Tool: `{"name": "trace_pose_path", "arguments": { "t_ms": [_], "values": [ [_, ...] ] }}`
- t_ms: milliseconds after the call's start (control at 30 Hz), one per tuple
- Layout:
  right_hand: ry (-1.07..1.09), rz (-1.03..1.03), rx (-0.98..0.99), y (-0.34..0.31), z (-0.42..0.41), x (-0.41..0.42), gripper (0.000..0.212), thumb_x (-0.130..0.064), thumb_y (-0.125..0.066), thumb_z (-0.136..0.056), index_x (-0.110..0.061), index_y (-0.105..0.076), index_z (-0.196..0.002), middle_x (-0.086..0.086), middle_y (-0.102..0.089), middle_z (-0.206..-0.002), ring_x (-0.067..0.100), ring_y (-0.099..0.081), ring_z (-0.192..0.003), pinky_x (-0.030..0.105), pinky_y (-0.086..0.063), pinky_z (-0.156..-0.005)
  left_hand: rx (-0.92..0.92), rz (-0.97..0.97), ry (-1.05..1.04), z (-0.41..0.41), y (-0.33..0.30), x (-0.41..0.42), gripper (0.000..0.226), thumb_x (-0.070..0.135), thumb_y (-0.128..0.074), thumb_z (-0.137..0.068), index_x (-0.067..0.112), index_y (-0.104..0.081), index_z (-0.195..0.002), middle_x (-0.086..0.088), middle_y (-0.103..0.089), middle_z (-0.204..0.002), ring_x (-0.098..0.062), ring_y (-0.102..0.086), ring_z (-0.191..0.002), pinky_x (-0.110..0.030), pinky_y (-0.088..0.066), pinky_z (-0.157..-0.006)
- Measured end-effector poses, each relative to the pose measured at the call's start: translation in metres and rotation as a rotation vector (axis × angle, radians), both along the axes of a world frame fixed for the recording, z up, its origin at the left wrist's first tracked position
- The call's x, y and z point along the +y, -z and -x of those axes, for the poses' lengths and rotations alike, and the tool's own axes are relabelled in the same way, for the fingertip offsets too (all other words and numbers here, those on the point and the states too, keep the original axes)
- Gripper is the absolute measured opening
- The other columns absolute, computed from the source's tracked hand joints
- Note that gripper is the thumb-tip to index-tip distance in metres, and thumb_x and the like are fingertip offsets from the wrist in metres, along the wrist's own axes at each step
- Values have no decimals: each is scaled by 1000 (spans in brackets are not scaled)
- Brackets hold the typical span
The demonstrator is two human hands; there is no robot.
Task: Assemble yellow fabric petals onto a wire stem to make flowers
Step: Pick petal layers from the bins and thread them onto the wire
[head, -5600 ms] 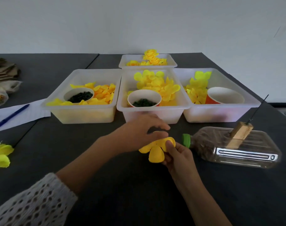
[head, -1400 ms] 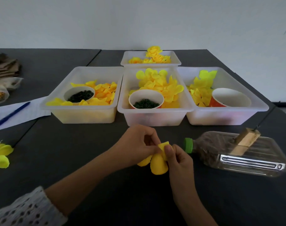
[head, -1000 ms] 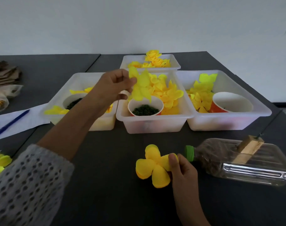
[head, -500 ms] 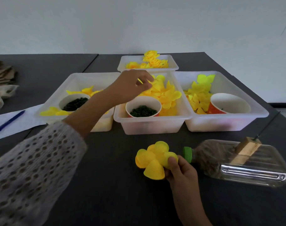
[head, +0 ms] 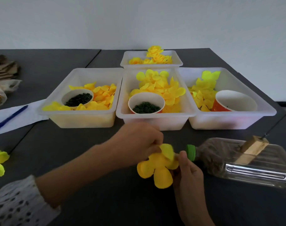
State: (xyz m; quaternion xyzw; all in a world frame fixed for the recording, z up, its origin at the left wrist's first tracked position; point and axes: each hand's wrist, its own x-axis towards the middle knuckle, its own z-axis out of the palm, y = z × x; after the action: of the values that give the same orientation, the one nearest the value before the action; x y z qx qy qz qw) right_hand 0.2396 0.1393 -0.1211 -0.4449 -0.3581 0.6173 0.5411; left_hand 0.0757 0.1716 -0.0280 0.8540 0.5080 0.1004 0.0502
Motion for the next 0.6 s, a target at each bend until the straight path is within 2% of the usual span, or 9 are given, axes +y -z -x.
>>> {"name": "trace_pose_path", "arguments": {
  "t_ms": [100,200,267,333,367,433,467,533,600],
  "values": [
    [32,12,-67,2,-3,3,32,-41,-56,-77,-19,-78,-71,4,-73,-84,30,-66,-87,49,-53,-79,-118,-188,-179,22,-29,33,35,36,-64,-88,31,-38,-65,14,-43,-69,-10,-45,-68,-31,-40,-63],
    [-39,-38,-162,-2,0,1,20,-27,-58,-82,-25,-76,-74,-7,-71,-86,14,-64,-83,38,-50,-75,-259,-462,-362,52,-61,91,24,34,-65,-88,21,-51,-74,9,-49,-75,-17,-50,-74,-31,-37,-68],
    [-70,-37,-177,-2,1,1,22,-13,-58,-88,-26,-75,-85,-6,-70,-90,13,-66,-82,31,-51,-70,-234,-532,-450,64,-72,132,22,32,-64,-88,17,-52,-78,-2,-54,-80,-23,-53,-79,-31,-33,-68],
    [-79,-28,-134,-2,1,2,25,-6,-58,-87,-23,-69,-102,-3,-71,-93,18,-69,-85,29,-56,-67,-174,-409,-487,67,-67,166,21,32,-65,-89,12,-59,-89,-10,-61,-96,-28,-57,-95,-32,-37,-74],
    [-82,-18,-104,-3,1,2,29,-4,-58,-86,-22,-64,-109,-3,-72,-93,19,-70,-86,29,-57,-65,-148,-287,-490,66,-61,176,27,34,-65,-90,10,-62,-104,-11,-61,-109,-29,-56,-106,-35,-41,-84],
    [-89,28,-34,-3,1,2,35,1,-58,-84,-18,-60,-114,1,-73,-93,19,-72,-85,27,-57,-60,-80,-72,-507,63,-47,184,49,42,-63,-91,16,-54,-131,-9,-53,-132,-28,-50,-122,-42,-41,-101],
    [-98,55,0,-3,2,2,36,3,-58,-83,-16,-59,-114,4,-73,-94,19,-72,-84,27,-57,-58,-52,-45,-522,62,-40,182,52,46,-60,-92,19,-51,-136,-7,-51,-136,-27,-49,-124,-45,-41,-102],
    [-124,91,34,-2,3,2,36,3,-58,-83,-14,-56,-115,6,-73,-93,19,-72,-81,27,-56,-57,-74,-97,-552,61,-31,170,44,45,-56,-94,21,-55,-131,-3,-55,-133,-26,-53,-119,-47,-43,-99],
    [-137,98,14,0,2,3,33,0,-56,-86,-15,-54,-115,4,-73,-92,18,-71,-80,29,-57,-59,-171,-179,-527,59,-29,149,30,39,-56,-95,22,-63,-119,2,-62,-120,-21,-59,-108,-46,-47,-94]
  ]
}}
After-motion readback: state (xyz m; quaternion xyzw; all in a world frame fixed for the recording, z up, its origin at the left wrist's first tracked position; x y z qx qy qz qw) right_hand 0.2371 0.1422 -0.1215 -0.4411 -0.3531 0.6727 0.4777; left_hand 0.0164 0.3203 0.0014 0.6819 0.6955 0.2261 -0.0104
